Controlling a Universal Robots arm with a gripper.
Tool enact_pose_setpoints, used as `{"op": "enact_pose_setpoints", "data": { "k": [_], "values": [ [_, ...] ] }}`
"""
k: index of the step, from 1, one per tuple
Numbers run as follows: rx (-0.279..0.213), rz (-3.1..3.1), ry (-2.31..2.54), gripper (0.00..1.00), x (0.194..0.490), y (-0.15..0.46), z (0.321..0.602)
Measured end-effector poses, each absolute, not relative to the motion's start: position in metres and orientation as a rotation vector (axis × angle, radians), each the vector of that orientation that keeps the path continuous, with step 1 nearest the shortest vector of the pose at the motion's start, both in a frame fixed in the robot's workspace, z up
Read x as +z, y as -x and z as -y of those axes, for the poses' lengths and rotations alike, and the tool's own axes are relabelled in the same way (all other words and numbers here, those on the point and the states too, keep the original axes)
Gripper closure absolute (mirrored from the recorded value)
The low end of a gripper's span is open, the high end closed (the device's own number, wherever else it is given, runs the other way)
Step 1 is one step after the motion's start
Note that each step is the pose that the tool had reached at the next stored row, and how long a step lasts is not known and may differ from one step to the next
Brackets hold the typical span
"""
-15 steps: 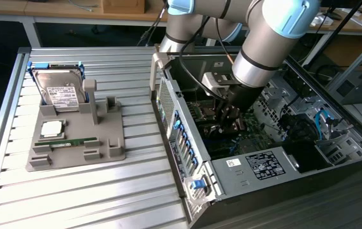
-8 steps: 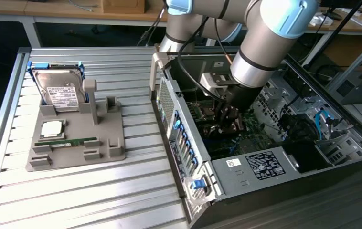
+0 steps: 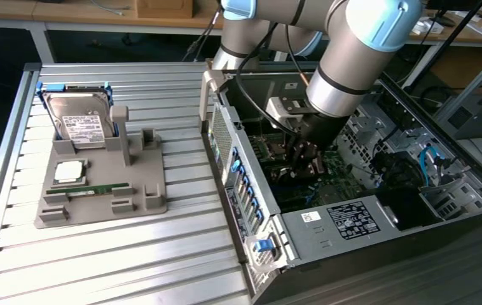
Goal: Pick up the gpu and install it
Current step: 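Press down on the gpu until it lock into place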
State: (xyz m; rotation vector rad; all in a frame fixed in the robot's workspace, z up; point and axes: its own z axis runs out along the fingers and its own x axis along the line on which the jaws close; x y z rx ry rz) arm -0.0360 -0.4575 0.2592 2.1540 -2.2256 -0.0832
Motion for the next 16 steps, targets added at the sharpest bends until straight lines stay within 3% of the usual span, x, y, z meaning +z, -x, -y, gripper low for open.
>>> {"op": "enact_pose_setpoints", "data": {
  "k": [16],
  "values": [
    [-0.082, 2.196, -2.183, 0.73, 0.2556, 0.036, 0.4574]
  ]
}}
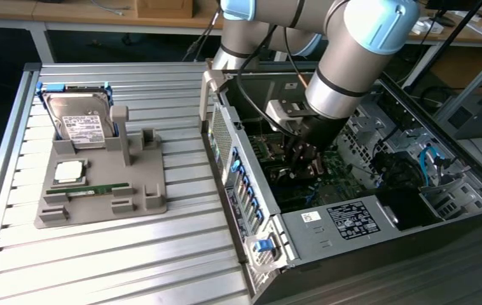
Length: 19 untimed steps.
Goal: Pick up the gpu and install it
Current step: 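Press down on the gpu until it lock into place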
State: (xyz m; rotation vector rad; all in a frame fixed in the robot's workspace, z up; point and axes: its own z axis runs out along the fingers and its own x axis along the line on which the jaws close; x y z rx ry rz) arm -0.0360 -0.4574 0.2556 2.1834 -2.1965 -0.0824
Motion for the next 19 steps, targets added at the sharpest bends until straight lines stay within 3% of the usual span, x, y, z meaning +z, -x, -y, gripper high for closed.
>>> {"op": "enact_pose_setpoints", "data": {
  "k": [19],
  "values": [
    [-0.082, 2.195, -2.183, 0.73, 0.2513, 0.036, 0.4576]
  ]
}}
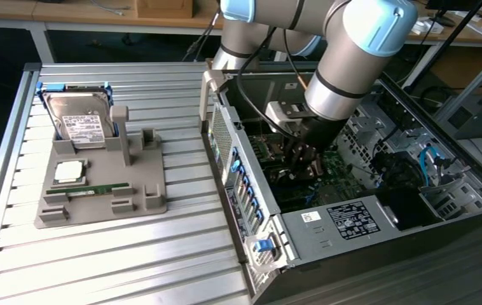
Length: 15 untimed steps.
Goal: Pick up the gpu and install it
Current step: 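Press down on the gpu until it lock into place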
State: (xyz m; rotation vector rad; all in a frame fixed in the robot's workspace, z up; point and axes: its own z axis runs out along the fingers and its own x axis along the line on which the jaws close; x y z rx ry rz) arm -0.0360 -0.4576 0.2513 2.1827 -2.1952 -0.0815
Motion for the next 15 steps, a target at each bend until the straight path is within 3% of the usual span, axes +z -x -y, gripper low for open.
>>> {"op": "enact_pose_setpoints", "data": {
  "k": [5, 9, 15],
  "values": [
    [-0.082, 2.196, -2.183, 0.73, 0.2509, 0.036, 0.4574],
    [-0.082, 2.196, -2.183, 0.48, 0.2511, 0.036, 0.4575],
    [-0.081, 2.195, -2.183, 0.48, 0.2514, 0.036, 0.4575]
  ]
}}
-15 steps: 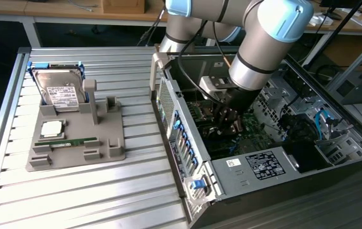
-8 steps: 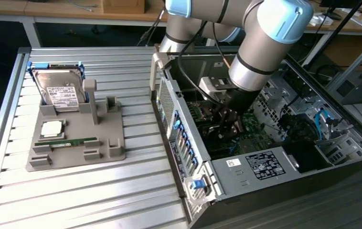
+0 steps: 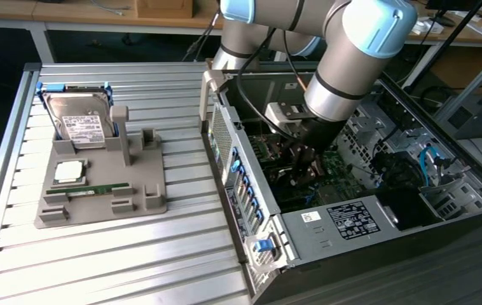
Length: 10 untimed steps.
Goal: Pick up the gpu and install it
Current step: 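Press down on the gpu until it lock into place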
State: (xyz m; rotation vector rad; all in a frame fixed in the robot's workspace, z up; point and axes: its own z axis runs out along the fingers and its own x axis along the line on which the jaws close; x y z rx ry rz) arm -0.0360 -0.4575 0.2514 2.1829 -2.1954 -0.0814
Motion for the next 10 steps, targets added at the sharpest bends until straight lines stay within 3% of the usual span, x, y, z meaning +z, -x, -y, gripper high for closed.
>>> {"op": "enact_pose_setpoints", "data": {
  "k": [10],
  "values": [
    [-0.077, 2.194, -2.181, 0.5, 0.284, 0.036, 0.451]
  ]
}}
